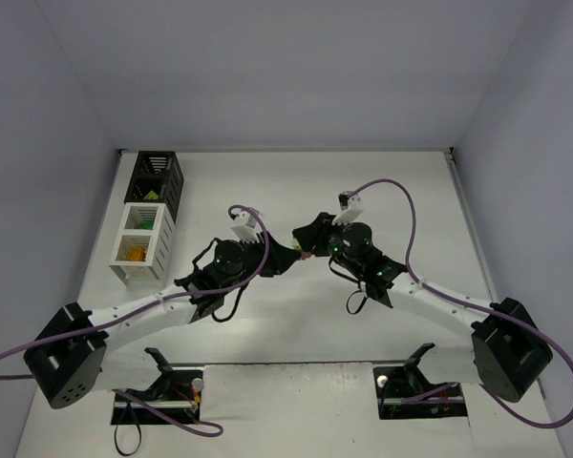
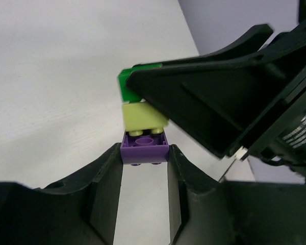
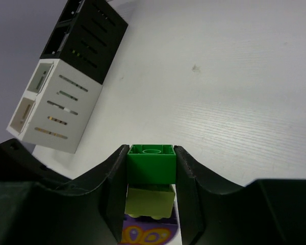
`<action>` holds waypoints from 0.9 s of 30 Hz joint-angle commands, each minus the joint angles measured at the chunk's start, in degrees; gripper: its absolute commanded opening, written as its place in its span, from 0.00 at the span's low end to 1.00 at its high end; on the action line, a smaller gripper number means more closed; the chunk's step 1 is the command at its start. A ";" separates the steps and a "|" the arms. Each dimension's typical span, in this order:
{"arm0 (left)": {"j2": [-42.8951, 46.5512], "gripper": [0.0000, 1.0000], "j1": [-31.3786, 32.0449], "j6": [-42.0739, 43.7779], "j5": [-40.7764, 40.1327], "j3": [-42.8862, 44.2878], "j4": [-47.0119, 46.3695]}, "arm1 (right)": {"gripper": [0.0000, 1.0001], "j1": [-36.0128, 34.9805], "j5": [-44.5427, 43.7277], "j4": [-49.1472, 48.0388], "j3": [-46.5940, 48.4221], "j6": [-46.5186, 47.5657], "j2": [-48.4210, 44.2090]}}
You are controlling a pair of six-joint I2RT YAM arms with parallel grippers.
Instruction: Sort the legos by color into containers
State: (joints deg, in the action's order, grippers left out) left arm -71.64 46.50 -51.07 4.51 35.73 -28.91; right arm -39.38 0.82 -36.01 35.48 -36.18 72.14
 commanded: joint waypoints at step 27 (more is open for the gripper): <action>11.34 0.03 -14.41 10.37 -6.00 11.37 29.24 | 0.00 8.70 2.87 4.72 1.78 18.94 4.76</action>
State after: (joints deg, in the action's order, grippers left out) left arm -63.57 35.83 -43.66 -0.34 40.51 -4.67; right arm -31.05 1.10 -29.23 35.88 -21.63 76.07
